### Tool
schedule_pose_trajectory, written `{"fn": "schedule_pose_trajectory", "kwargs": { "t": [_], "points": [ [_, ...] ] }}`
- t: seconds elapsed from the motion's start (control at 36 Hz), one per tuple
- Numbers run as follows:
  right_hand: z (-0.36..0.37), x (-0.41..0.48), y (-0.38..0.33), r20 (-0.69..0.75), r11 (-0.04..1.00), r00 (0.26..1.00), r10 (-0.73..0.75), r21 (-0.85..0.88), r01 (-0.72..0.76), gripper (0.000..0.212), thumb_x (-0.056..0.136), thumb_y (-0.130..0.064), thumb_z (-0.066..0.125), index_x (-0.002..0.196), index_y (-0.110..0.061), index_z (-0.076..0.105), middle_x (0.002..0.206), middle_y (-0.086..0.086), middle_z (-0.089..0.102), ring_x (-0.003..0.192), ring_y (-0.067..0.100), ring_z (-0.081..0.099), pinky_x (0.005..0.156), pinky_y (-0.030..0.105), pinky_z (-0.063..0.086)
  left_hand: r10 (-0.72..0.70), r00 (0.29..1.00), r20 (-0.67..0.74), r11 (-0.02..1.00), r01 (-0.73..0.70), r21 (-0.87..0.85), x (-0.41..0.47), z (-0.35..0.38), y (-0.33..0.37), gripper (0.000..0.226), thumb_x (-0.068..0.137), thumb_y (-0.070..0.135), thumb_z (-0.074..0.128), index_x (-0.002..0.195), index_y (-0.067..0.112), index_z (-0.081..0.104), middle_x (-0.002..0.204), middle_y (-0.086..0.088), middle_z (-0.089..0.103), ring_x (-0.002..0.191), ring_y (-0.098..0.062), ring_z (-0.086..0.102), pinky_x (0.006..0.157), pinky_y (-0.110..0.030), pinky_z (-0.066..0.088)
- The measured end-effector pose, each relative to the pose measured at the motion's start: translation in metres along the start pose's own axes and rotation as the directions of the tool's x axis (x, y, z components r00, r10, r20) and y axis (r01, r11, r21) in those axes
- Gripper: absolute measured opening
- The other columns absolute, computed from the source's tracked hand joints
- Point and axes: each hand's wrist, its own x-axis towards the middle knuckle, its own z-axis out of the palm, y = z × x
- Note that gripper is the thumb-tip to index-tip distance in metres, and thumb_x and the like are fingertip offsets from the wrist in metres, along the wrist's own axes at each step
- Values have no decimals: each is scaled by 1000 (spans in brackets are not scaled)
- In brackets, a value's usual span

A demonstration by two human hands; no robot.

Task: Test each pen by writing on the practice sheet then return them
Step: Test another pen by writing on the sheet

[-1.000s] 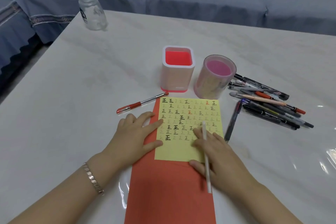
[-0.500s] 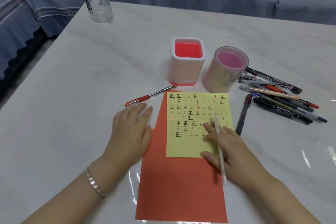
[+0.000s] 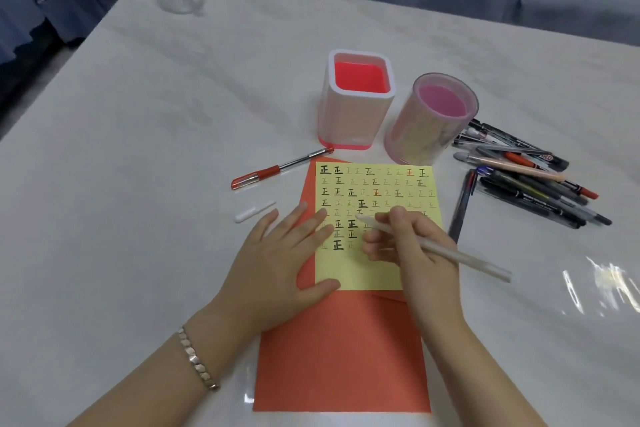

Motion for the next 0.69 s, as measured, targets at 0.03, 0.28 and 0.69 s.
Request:
{"fn": "schedule_pose_trajectory", "kwargs": {
  "t": [0.03,0.28,0.69],
  "points": [
    [5,0,1,-24,1000,1000,11,6,-11,31,83,-32,58,68,-6,60,52,5,62,49,17,58,50,22,49,-1,1000,-3,1000,1,-1,0,0,0,69,77,64,44,130,21,53,141,5,46,136,-12,28,108,-39,17],
    [33,-2,30,-214,989,977,-10,-148,-22,53,81,-24,69,39,-19,38,36,1,43,38,12,40,45,20,37,-50,998,-32,999,50,-8,1,-2,-2,74,70,73,44,128,28,55,140,12,45,136,-12,28,108,-49,14],
    [39,-7,43,-193,950,967,-164,-296,102,37,70,-38,51,49,-11,38,43,12,40,43,18,37,49,30,34,-111,993,-46,990,107,-97,3,-4,0,76,64,73,45,125,29,58,139,14,47,136,-10,31,109,-47,12]
  ]
}}
